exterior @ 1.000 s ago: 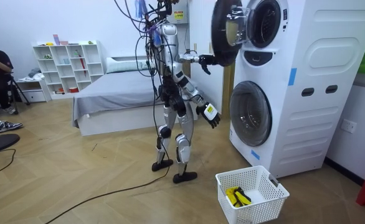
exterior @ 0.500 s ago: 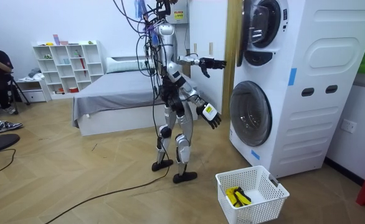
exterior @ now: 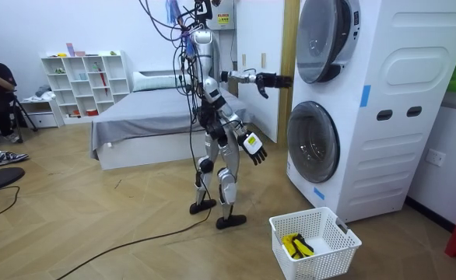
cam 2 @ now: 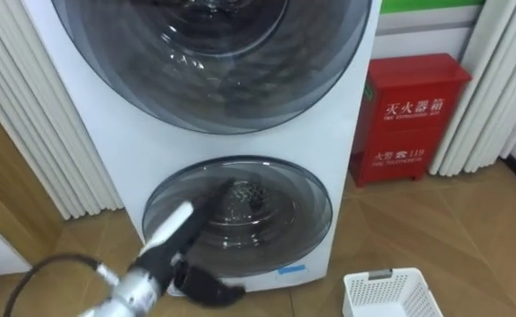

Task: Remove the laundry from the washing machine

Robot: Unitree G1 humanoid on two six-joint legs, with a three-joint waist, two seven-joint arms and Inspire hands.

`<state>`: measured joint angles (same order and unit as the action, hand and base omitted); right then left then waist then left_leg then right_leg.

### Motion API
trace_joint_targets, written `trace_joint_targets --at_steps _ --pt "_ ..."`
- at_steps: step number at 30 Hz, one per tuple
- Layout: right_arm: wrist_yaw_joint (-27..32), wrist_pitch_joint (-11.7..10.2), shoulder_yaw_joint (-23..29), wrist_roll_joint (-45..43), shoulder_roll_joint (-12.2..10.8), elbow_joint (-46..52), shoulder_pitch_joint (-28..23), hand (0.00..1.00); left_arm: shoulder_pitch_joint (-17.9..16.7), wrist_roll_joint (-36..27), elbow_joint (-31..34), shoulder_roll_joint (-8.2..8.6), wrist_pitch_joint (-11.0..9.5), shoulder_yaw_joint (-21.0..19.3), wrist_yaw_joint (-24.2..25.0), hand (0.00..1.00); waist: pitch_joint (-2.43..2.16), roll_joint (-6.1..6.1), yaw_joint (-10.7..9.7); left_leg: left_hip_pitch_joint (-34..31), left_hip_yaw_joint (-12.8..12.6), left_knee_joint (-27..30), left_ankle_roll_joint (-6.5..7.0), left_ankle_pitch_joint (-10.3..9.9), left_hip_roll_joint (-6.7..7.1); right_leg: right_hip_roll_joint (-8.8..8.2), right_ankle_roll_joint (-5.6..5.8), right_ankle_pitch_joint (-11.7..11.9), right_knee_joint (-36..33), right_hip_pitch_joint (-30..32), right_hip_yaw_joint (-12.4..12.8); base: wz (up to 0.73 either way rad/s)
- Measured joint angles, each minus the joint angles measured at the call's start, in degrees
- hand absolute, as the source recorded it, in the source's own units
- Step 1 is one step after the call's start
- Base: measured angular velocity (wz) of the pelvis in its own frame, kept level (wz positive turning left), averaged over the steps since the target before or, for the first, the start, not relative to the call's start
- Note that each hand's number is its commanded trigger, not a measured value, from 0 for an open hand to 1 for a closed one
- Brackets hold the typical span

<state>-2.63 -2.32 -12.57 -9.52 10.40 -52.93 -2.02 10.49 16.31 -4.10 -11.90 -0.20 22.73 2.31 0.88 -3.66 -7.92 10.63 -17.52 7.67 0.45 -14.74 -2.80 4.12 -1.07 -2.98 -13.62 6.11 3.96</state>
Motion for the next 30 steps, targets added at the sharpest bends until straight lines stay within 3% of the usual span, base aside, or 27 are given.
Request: trace_joint_targets --at_steps 2,8,10,12,13,15,18,21,25,26,30 --pt "-0.1 0.5 0.0 -0.1 0.0 0.5 0.0 0.00 1.5 -0.1 -0.5 0.59 0.0 -0.1 0.0 0.00 -0.06 -0.06 0.1 0.3 -0.7 0.0 0.00 0.0 -0.03 0.18 -0.03 0.0 -0.1 0.0 0.5 -0.17" --pt "-0.1 1.3 0.1 -0.5 0.0 4.4 -0.7 0.00 -0.1 -0.9 -8.6 0.97 -0.2 -0.2 0.0 0.00 -0.16 -0.13 0.4 0.5 -0.9 0.2 0.00 0.0 -0.08 0.32 -0.11 0.1 0.1 0.0 0.7 -0.09" --pt "-0.1 1.3 0.1 -0.2 -0.3 4.4 -0.8 0.00 -3.3 -1.1 -14.1 1.02 -0.4 -0.7 0.0 0.00 -0.51 0.02 0.8 0.8 -0.9 0.4 0.00 0.0 -0.10 0.39 -0.23 0.0 0.0 -0.1 0.8 -0.11" --pt "0.0 1.3 0.2 0.2 -1.0 4.1 -1.5 0.00 -9.5 -1.0 -21.6 0.86 -0.2 -2.8 0.0 0.00 -0.89 0.92 1.0 1.2 -0.5 1.0 0.00 0.0 -0.37 0.44 -0.54 -0.1 0.1 -0.6 -0.1 -0.12" --pt "0.0 1.2 0.2 0.5 -1.2 3.6 -1.9 0.00 -10.9 -1.0 -24.3 0.93 -0.2 -3.4 0.0 0.00 -0.79 1.22 1.4 1.6 -0.2 1.0 -0.01 0.0 -0.48 0.46 -0.68 -0.1 0.2 -1.1 -0.6 -0.06" --pt "0.0 1.5 0.3 0.8 -1.4 1.6 -3.2 0.00 -14.5 -1.0 -36.0 1.16 -0.2 -6.1 -0.6 0.00 -1.28 2.45 3.1 2.0 0.5 1.0 -0.01 0.0 -0.83 0.54 -1.11 -0.2 1.2 -2.1 -1.7 0.07" --pt "0.1 1.3 1.0 2.9 -1.4 -0.4 -3.6 0.00 -17.9 -1.2 -45.8 1.09 -0.3 -11.1 -2.4 0.00 -1.05 3.36 4.9 1.9 1.0 0.6 -0.29 -0.2 -0.95 0.51 -1.12 -0.2 1.2 -2.1 -2.4 0.14" --pt "0.1 0.8 2.2 3.2 -1.9 -1.9 -3.6 0.00 -20.7 -1.2 -50.7 0.79 -1.3 -16.5 -6.7 0.00 -0.93 3.53 7.1 1.9 1.2 -0.4 -1.05 -0.7 -1.43 0.75 -1.05 0.0 1.5 -2.1 -3.2 0.17" --pt "-0.1 0.2 2.6 5.3 -2.2 -4.3 -3.6 0.00 -23.8 -0.4 -55.9 0.55 -1.9 -19.8 -12.2 0.00 -0.73 3.94 8.5 2.5 2.7 -0.5 -1.11 -1.0 -1.74 0.76 -1.12 0.2 2.4 -3.7 -4.2 0.19" --pt "-0.1 0.1 2.7 7.3 -2.1 -5.3 -3.6 0.00 -25.0 0.2 -58.0 0.87 -1.6 -20.3 -13.4 0.00 -0.73 3.76 9.0 3.0 2.7 -0.6 -1.24 -1.2 -1.93 0.98 -1.14 0.2 3.0 -4.4 -4.3 0.05" --pt "0.1 0.0 2.7 19.2 -2.2 -8.4 -4.9 0.00 -28.1 1.2 -61.1 3.31 2.8 -22.4 -14.0 0.00 -0.68 3.60 10.4 3.0 2.9 -0.1 -1.45 -1.9 -2.45 1.37 -1.20 0.2 3.8 -5.3 -4.4 0.02"
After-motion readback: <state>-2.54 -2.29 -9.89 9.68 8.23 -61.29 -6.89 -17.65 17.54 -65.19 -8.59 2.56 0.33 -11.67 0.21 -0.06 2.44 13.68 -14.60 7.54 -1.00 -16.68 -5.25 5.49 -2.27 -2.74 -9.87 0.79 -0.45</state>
